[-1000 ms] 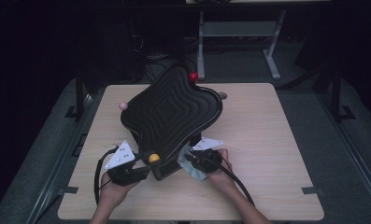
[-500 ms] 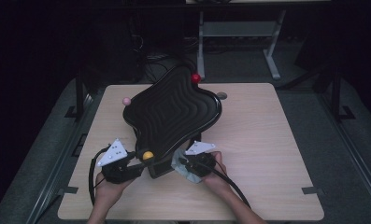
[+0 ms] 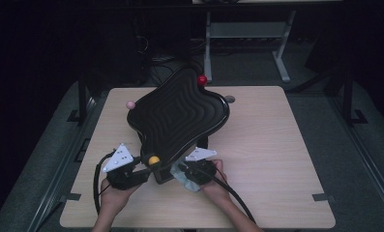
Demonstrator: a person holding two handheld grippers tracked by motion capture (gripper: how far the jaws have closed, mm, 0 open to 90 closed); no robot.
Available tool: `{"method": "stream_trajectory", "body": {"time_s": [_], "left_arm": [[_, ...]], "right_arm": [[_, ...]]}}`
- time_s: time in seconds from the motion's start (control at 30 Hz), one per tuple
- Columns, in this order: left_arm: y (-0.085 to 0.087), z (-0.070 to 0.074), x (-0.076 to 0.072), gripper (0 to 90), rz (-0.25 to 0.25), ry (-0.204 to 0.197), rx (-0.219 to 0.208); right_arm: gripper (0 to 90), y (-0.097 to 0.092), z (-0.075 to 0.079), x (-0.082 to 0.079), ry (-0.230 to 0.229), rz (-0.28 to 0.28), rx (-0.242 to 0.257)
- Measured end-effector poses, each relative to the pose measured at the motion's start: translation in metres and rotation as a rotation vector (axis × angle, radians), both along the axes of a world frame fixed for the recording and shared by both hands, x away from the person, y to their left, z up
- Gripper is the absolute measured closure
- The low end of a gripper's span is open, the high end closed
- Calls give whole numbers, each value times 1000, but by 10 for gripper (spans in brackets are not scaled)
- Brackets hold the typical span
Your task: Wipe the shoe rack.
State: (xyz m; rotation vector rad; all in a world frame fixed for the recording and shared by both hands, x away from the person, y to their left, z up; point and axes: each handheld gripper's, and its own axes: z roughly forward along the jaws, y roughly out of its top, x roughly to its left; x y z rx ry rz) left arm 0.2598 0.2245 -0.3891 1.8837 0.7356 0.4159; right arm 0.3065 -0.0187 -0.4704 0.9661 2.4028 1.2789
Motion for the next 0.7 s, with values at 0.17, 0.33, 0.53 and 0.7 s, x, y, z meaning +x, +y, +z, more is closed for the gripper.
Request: {"method": "stream_trajectory", "body": {"time_s": [0.17, 0.33, 0.53, 0.7], "left_arm": [[0, 0, 0, 601, 1, 0, 5], [0, 0, 0, 601, 3, -1, 4], [0, 1, 0, 601, 2, 1, 5], [0, 1, 0, 601, 5, 0, 4]], "right_arm": [[806, 17, -1, -7, 5, 59, 16], [806, 10, 0, -2, 1, 25, 3], [805, 21, -1, -9, -5, 66, 12], [803, 9, 0, 0, 3, 25, 0]]}}
